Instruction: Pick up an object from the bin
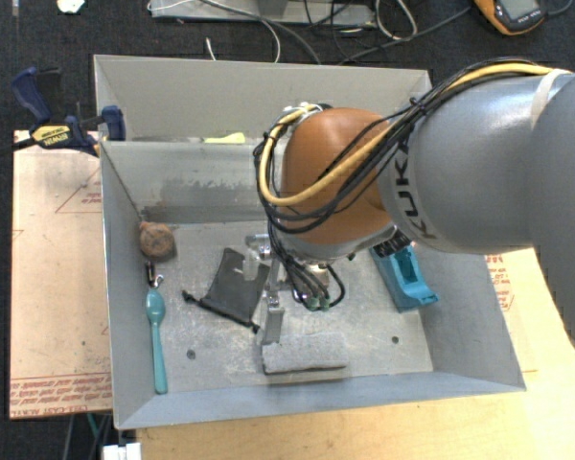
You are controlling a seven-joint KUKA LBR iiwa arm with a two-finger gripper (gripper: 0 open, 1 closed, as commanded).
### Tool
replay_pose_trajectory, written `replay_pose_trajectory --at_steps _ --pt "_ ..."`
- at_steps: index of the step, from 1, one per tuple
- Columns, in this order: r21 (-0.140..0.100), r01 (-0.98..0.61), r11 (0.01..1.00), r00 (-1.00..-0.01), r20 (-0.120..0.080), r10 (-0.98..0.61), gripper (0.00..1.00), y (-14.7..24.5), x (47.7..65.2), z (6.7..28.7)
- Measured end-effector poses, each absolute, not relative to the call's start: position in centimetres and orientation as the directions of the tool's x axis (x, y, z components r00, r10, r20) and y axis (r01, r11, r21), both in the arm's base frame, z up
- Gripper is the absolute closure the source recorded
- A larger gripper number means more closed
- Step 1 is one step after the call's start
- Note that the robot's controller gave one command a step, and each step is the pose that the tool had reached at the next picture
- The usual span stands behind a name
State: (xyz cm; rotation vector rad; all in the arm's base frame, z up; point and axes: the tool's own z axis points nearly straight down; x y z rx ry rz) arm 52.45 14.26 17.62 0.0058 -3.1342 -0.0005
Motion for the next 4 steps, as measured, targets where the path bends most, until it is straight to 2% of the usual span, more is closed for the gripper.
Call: replay_pose_trajectory --at_steps 1,2,3,4 --pt "0.001 0.000 1.000 -1.000 0.000 0.000 0.00 14.2 52.6 18.0" --pt "0.004 0.027 1.000 -1.000 -0.004 0.027 0.00 12.6 55.1 10.1" --pt "0.006 0.157 0.988 -0.988 -0.006 0.157 0.00 11.4 55.9 6.9" --pt "0.005 0.295 0.955 -0.955 0.000 0.295 0.00 12.0 55.0 7.0"
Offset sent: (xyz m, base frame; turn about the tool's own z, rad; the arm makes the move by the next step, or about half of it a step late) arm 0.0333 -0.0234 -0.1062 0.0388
